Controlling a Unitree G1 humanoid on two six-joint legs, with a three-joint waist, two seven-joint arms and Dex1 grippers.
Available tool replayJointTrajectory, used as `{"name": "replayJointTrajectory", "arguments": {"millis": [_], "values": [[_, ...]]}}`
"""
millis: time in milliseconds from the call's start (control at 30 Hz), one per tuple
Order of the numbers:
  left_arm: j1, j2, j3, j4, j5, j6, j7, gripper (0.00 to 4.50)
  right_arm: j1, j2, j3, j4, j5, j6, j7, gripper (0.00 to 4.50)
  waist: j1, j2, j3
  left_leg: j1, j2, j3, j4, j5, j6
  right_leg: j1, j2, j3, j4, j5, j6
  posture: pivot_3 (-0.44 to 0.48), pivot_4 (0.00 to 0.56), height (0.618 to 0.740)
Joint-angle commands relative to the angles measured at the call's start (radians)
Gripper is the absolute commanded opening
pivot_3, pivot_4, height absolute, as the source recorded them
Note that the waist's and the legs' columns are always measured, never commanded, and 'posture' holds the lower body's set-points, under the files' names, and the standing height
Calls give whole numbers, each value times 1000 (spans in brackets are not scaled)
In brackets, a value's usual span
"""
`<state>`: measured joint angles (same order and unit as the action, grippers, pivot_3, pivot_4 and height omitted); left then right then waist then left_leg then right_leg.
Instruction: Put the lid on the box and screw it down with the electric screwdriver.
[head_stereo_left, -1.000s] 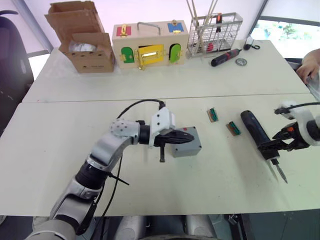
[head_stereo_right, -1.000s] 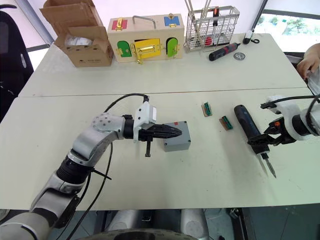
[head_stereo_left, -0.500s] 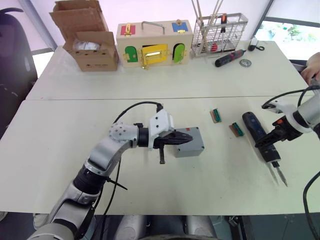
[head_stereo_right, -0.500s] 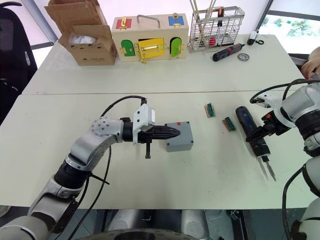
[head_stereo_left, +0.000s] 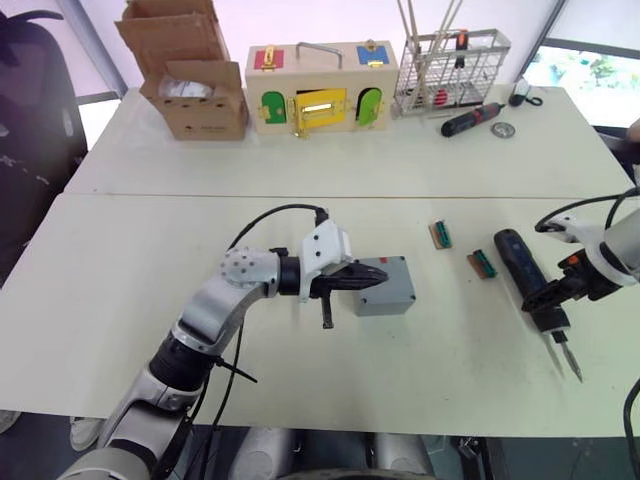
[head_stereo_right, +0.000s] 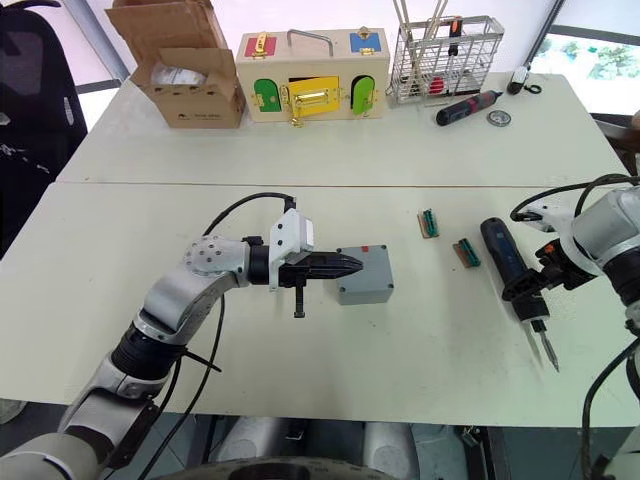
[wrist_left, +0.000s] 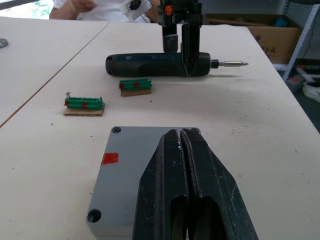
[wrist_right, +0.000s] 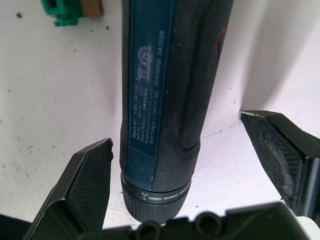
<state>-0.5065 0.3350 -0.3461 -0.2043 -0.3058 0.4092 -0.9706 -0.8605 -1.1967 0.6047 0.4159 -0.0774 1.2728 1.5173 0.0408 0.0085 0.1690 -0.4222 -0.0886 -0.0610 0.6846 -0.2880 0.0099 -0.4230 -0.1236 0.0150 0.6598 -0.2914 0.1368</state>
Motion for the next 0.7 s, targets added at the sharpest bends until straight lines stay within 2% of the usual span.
{"name": "replayJointTrajectory", "arguments": {"millis": [33, 67, 233, 433, 700], "values": [[-16, -18, -6, -1, 1, -25, 1, 0, 43, 5, -25, -48, 38, 97, -55, 4488, 1, 0, 0, 0, 0, 0, 0, 0, 0, 0, 0, 0, 0, 0, 0, 0, 150, 737], [-17, -21, -6, 3, 2, -28, 1, 0, 53, 10, -35, -60, 42, 113, -81, 4488, 0, -1, 0, 0, 0, 0, 0, 0, 0, 0, 0, 0, 0, 0, 0, 0, 150, 737], [-16, -30, -3, 10, 8, -34, 3, 0, 123, -26, -45, -176, 88, 140, -125, 3207, 0, -3, -2, 0, 0, 0, 0, 0, 0, 0, 0, 0, 0, 0, 0, 0, 150, 737], [-11, -30, 0, 7, 9, -34, 11, 0, 176, -38, -72, -224, 127, 164, -187, 1875, -1, -6, -3, 0, 0, 0, 0, 0, 0, 0, 0, -1, 0, 0, 0, 0, 150, 737], [-15, -33, -4, 22, 19, -42, 17, 0, 168, 0, -84, -187, 160, 163, -257, 1859, -3, -17, -10, 0, 1, 0, 0, 0, 0, 0, 0, -1, 0, 0, 0, 0, 150, 737]]}}
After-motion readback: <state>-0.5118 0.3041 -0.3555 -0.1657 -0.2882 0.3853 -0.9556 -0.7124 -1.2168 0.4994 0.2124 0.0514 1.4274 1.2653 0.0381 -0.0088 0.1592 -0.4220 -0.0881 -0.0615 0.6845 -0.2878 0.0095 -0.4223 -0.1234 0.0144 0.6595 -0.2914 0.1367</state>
